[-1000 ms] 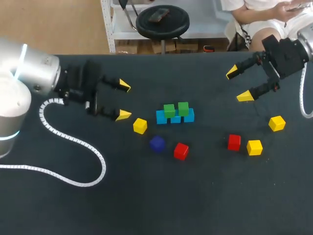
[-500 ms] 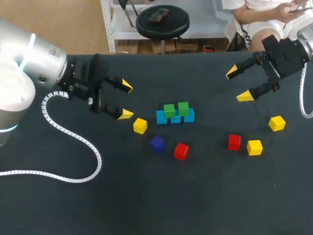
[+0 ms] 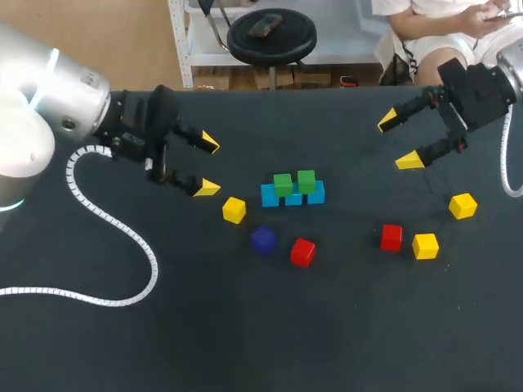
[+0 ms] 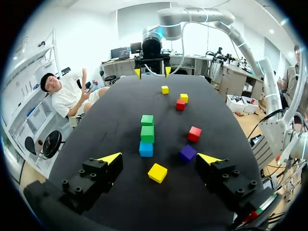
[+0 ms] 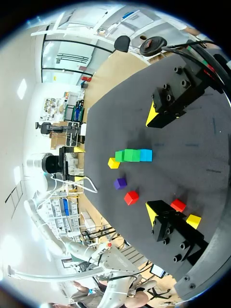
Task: Place the blue cubes, place green cubes on the blue cubes, place the yellow cubes on the green cubes, then place the red cubes on the yellow cubes, and place purple cube on the red cubes.
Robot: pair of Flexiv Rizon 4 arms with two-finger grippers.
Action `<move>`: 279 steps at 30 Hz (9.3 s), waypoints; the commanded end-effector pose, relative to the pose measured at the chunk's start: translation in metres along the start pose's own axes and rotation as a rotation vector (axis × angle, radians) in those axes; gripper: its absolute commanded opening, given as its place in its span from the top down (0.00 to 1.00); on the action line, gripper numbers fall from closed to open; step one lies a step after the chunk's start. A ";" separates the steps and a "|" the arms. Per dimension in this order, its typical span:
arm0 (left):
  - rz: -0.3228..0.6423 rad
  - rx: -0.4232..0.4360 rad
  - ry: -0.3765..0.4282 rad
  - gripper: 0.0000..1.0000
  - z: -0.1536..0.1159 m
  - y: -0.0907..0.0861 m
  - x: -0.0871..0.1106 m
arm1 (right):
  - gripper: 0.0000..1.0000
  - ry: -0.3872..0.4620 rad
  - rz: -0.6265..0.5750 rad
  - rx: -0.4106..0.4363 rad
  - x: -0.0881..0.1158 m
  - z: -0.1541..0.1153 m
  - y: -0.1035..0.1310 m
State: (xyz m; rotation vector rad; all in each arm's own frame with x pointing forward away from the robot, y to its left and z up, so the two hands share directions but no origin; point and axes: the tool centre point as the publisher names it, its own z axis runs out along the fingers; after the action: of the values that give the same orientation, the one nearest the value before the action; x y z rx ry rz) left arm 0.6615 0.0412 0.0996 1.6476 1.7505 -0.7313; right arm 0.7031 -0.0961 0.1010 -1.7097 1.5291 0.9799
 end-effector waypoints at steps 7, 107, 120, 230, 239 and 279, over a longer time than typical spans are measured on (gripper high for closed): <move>-0.002 0.005 0.006 1.00 0.000 0.002 -0.001 | 0.00 -0.001 -0.001 0.001 0.000 0.000 0.000; -0.047 -0.276 0.522 1.00 0.116 -0.033 -0.030 | 0.00 -0.001 -0.001 0.001 0.000 0.000 0.000; -0.057 -0.270 0.521 1.00 0.116 -0.032 -0.027 | 0.00 -0.001 -0.001 0.001 0.000 0.000 0.000; -0.064 -0.255 0.545 1.00 0.124 -0.001 -0.014 | 0.00 -0.001 -0.001 0.001 0.000 0.000 0.000; -0.065 -0.256 0.544 1.00 0.124 0.001 -0.013 | 0.00 -0.001 -0.001 0.001 0.000 0.000 0.000; -0.075 -0.267 0.553 1.00 0.126 0.013 -0.009 | 0.00 -0.001 -0.001 0.001 0.000 0.000 0.000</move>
State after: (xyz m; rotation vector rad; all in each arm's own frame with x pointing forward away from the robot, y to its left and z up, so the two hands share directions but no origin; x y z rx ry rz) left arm 0.6802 -0.0578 0.0245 1.6960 2.1816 -0.0486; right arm 0.7031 -0.0961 0.1010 -1.7097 1.5291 0.9799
